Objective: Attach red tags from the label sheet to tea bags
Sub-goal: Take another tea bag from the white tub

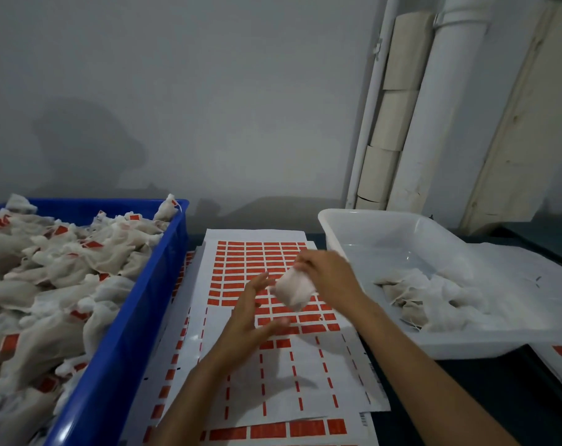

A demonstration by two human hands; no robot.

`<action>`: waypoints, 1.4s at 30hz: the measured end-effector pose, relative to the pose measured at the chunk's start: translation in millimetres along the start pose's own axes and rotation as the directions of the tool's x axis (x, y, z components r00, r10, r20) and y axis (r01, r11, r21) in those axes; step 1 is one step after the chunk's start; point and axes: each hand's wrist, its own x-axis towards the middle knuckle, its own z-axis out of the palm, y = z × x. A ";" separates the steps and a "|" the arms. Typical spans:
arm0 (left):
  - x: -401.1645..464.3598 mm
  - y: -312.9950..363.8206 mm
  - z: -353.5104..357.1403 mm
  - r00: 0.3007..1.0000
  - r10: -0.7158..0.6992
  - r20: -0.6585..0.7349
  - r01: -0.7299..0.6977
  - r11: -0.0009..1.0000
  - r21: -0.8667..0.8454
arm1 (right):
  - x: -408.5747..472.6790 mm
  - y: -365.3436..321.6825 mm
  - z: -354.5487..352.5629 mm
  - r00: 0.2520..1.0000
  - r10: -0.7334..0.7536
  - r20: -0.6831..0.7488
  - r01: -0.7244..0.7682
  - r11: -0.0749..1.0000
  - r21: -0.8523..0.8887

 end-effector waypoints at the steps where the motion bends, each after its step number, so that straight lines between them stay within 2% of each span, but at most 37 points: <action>1: -1.8 -2.0 0.9 1.000 0.016 -0.003 -0.016 1.000 0.008 | -1.7 -4.8 10.8 0.999 -0.014 0.049 0.016 1.000 -0.027; 3: -3.2 -6.5 3.5 1.000 0.012 -0.017 -0.011 0.999 0.032 | -5.3 -12.0 29.8 0.994 -0.038 0.104 0.041 0.999 -0.034; 6: -0.8 -21.7 3.3 0.980 -0.021 -0.199 0.060 0.979 0.196 | -9.9 -13.6 49.0 0.992 -0.043 0.119 0.045 0.999 -0.013; 7: 0.3 -27.1 0.2 0.971 -0.039 -0.237 0.086 0.978 0.191 | -11.2 -12.1 54.2 0.993 -0.043 0.114 0.043 0.999 -0.001; 9: 1.9 -35.0 -6.1 0.971 -0.103 -0.215 0.131 0.984 0.121 | -15.0 -9.2 62.6 0.995 -0.036 0.091 0.029 0.997 0.071; 12: 2.3 -38.6 -10.2 0.969 -0.148 -0.199 0.161 0.985 0.054 | -20.6 -6.3 74.3 0.999 0.031 0.036 -0.040 0.958 0.283; 15: 0.5 -35.8 -8.8 0.964 -0.101 -0.246 0.132 0.985 0.110 | -26.1 -6.6 84.1 0.989 0.147 0.006 -0.131 0.860 0.493; 17: -1.2 -35.6 -7.0 0.967 -0.040 -0.250 0.075 0.988 0.133 | -30.9 -8.2 86.8 0.969 0.243 0.042 -0.220 0.772 0.596; 19: -3.7 -34.0 -4.9 0.963 -0.057 -0.263 0.065 0.998 0.020 | -38.5 -8.2 85.4 0.937 0.316 0.149 -0.329 0.651 0.684; 21: -5.6 -28.7 -1.7 0.954 -0.134 -0.268 0.085 0.979 -0.186 | -45.9 -3.4 85.0 0.932 0.271 0.242 -0.355 0.538 0.765; 22: -6.1 -26.6 -0.3 0.949 -0.160 -0.272 0.088 0.962 -0.258 | -49.0 -0.5 84.6 0.932 0.238 0.272 -0.359 0.519 0.776; 24: -7.0 -24.1 0.8 0.936 -0.193 -0.295 0.097 0.946 -0.310 | -50.9 4.0 83.4 0.938 0.173 0.301 -0.346 0.530 0.774; 26: -6.2 -24.9 -2.1 0.913 -0.198 -0.358 0.112 0.962 -0.247 | -49.1 5.5 83.4 0.953 0.141 0.266 -0.300 0.545 0.783; 32: -7.1 -22.8 -4.7 0.903 -0.186 -0.387 0.099 0.967 -0.233 | -49.2 11.8 90.3 0.966 0.215 0.141 -0.244 0.592 0.768; 36: -6.3 -26.8 -4.0 0.865 -0.159 -0.476 0.079 0.980 -0.184 | -49.8 13.3 89.8 0.969 0.232 0.083 -0.206 0.575 0.792; 39: -5.5 -28.1 -5.0 0.828 -0.218 -0.517 0.103 0.965 -0.242 | -49.6 13.1 87.8 0.968 0.241 0.075 -0.202 0.561 0.803; 42: -4.8 -24.6 -4.5 0.821 -0.287 -0.493 0.161 0.945 -0.284 | -50.2 11.0 88.3 0.967 0.240 0.086 -0.212 0.568 0.795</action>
